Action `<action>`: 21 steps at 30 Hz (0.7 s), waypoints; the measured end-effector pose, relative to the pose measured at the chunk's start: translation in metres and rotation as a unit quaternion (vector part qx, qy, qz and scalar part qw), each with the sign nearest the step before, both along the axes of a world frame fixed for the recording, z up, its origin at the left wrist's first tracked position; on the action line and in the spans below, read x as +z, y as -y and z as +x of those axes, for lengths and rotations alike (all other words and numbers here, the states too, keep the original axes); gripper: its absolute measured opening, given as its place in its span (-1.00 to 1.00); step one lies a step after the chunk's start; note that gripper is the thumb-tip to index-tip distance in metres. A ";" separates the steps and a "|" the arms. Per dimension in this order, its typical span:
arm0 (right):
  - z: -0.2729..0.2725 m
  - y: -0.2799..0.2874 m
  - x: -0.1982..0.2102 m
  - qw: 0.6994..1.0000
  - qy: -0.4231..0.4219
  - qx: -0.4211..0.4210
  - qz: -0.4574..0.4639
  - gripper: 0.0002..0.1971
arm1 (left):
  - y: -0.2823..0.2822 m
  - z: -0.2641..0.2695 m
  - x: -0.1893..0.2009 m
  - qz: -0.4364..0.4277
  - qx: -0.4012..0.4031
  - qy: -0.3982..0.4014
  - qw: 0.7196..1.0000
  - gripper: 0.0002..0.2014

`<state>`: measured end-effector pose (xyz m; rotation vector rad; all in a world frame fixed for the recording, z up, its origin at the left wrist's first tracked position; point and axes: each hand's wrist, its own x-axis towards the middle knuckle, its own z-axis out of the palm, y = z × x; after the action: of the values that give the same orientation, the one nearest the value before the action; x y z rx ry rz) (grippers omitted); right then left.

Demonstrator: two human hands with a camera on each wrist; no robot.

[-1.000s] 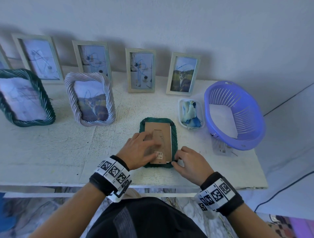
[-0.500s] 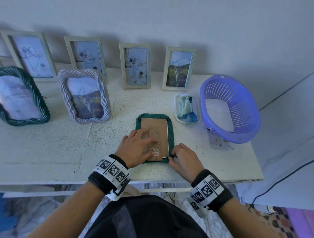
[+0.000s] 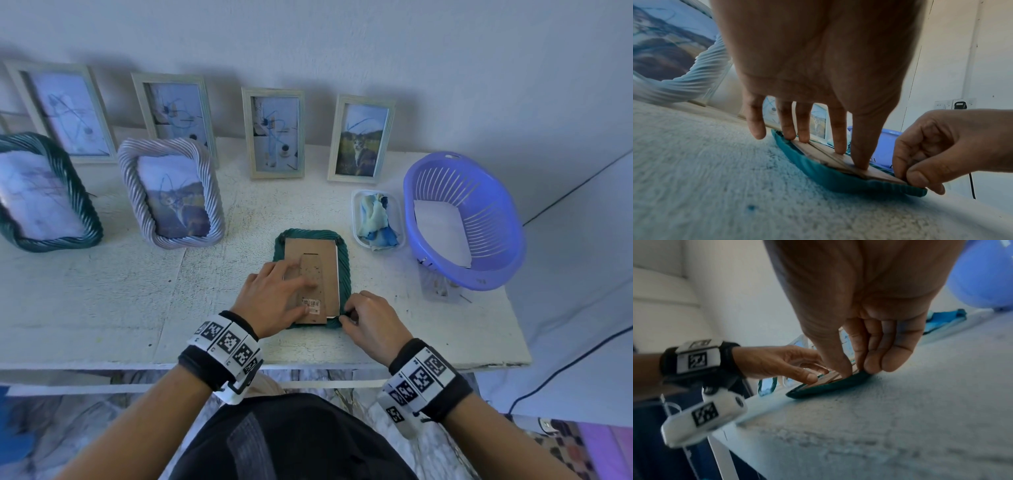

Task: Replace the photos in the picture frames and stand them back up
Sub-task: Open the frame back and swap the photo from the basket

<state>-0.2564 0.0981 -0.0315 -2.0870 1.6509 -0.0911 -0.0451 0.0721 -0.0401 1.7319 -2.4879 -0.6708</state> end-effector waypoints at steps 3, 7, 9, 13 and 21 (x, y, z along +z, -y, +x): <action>0.001 0.000 0.005 0.998 -0.045 0.027 -0.017 -0.78 | 0.000 0.000 0.000 0.000 0.000 0.004 1.000 -0.54; 0.008 0.000 0.007 0.997 -0.076 0.027 -0.018 -0.80 | -0.001 0.000 0.001 -0.003 0.000 -0.007 1.000 -0.55; 0.010 0.003 0.004 0.998 -0.056 0.000 0.011 -0.79 | -0.001 0.000 0.001 -0.002 0.003 -0.007 1.000 -0.55; 0.007 0.006 0.000 0.998 0.003 -0.038 0.041 -0.85 | -0.001 0.001 0.000 0.000 0.004 0.003 1.000 -0.55; 0.009 0.001 0.009 0.996 -0.081 0.024 -0.005 -0.78 | -0.001 0.001 -0.001 -0.003 0.004 0.003 1.000 -0.54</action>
<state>-0.2469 0.0970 -0.0221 -2.1901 1.6952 0.0874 -0.0443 0.0733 -0.0412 1.7449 -2.4825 -0.6578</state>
